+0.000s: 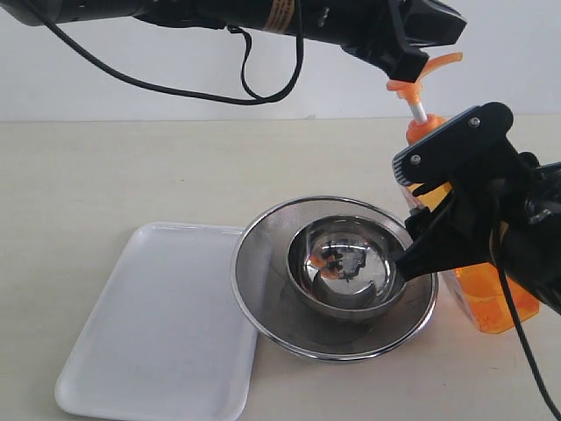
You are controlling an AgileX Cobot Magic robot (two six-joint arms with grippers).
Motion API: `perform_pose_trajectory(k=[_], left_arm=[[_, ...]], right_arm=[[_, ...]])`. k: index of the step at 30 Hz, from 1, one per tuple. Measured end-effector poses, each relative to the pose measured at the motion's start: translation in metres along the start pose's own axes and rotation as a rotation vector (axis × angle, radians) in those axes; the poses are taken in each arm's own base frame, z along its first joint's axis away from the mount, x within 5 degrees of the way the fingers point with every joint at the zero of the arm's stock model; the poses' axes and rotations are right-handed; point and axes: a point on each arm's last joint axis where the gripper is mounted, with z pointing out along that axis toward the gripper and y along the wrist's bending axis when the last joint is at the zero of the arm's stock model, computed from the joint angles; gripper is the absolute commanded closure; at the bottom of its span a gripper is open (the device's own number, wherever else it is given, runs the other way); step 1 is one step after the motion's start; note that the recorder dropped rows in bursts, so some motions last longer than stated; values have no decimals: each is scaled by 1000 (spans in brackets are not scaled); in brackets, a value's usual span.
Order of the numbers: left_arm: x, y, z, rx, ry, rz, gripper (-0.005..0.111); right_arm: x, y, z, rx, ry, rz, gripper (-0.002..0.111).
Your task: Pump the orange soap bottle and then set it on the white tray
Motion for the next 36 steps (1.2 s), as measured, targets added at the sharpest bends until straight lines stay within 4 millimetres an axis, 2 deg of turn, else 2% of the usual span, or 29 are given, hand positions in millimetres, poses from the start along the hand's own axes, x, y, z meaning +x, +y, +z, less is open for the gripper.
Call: perform_pose_trajectory(k=[21, 31, 36], left_arm=[[-1, -5, 0, 53, -4, -55, 102], [9, 3, 2, -37, 25, -8, 102], [15, -9, 3, 76, 22, -29, 102]], right_arm=[[0, 0, 0, 3, 0, -31, 108], [0, 0, 0, 5, 0, -34, 108], [0, 0, 0, 2, 4, -33, 108]])
